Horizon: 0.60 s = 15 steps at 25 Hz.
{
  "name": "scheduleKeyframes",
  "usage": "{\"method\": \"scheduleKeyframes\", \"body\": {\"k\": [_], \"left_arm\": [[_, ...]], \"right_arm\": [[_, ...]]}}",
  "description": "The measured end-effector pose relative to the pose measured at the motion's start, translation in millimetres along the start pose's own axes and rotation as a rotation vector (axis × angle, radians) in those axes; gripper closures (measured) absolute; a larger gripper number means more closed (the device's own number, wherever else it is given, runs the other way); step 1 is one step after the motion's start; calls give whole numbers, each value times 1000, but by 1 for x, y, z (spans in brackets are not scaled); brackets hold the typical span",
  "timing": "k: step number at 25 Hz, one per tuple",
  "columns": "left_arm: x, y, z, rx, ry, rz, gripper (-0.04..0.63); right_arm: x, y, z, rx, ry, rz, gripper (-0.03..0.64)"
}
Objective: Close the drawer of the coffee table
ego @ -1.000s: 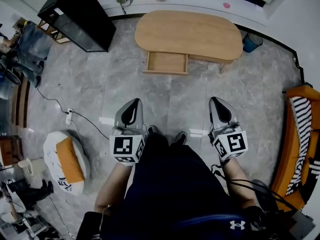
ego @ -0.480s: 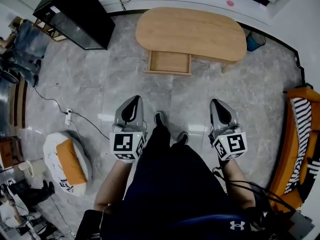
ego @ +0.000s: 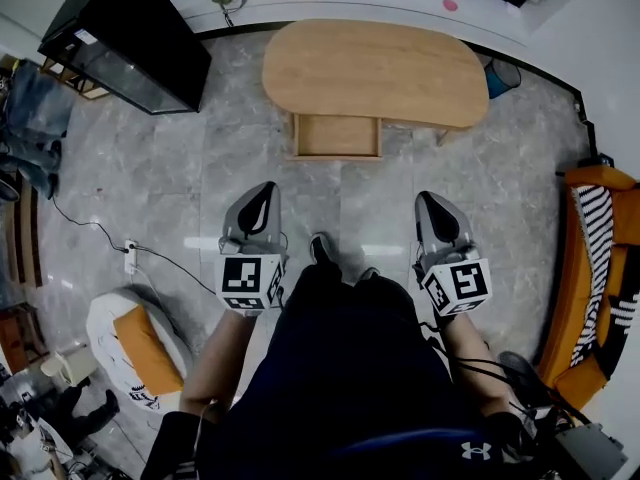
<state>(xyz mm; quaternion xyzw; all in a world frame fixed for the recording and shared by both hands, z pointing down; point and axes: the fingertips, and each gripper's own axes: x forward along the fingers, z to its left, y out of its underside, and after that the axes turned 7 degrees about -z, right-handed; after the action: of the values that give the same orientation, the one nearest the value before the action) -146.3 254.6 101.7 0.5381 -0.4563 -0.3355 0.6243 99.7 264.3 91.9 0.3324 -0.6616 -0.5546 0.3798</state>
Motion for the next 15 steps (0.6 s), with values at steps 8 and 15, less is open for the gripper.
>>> {"method": "scheduleKeyframes", "body": {"k": [8,15], "left_arm": [[38,17,21,-10,53,47,594],[82,34,19,-6,58,103,594]], "right_arm": [[24,4,-9,-4,40,49,615],[62,32,-37,60,12,93,615]]}}
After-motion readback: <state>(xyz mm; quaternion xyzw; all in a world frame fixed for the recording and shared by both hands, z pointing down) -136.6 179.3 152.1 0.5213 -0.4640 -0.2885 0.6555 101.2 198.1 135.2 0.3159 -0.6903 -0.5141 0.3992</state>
